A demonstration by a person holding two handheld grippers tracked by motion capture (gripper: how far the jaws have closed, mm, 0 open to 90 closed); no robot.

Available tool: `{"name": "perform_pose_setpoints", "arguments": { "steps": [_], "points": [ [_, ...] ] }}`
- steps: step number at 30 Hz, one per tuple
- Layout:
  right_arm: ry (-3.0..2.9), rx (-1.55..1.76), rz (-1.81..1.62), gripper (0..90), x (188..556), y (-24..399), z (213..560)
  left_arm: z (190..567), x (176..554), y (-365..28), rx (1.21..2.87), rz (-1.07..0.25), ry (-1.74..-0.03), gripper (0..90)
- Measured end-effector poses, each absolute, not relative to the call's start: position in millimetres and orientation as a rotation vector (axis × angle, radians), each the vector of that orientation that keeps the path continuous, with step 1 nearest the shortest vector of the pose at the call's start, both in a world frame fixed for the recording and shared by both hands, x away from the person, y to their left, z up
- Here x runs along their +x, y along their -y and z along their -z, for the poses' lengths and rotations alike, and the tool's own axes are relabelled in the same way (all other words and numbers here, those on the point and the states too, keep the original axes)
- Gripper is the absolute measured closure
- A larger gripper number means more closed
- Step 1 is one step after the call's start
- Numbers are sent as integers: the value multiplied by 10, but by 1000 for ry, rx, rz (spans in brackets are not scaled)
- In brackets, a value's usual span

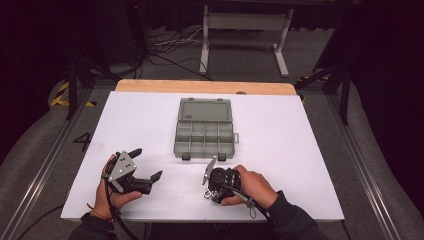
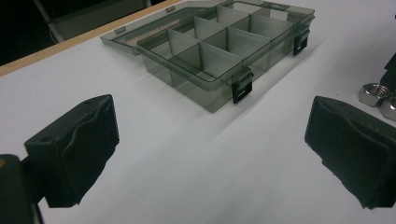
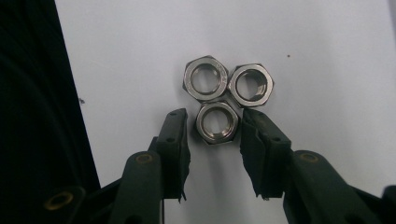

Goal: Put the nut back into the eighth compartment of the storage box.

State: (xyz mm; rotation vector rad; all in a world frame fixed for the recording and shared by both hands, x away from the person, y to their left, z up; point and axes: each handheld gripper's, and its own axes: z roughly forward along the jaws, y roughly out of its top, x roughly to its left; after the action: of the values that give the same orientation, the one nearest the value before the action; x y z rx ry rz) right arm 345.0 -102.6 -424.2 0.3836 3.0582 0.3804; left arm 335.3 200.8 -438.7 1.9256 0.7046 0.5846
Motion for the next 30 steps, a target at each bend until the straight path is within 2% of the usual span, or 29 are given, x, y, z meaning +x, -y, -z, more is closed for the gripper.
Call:
{"name": "perform_pose_setpoints", "arguments": {
  "steps": [5,17,30],
  "points": [
    [-3041,365,-389,706,3454,1037,4239,4384,3351,-2014,1920,-588,-706,37],
    [-3018,358,-440,707,3465,1139,4147,4380,3340,-2027,1909,-588,-697,37],
    [-2950,438,-544,706,3660,1403,3906,4375,3334,-2034,1890,-592,-692,36]
  ]
}}
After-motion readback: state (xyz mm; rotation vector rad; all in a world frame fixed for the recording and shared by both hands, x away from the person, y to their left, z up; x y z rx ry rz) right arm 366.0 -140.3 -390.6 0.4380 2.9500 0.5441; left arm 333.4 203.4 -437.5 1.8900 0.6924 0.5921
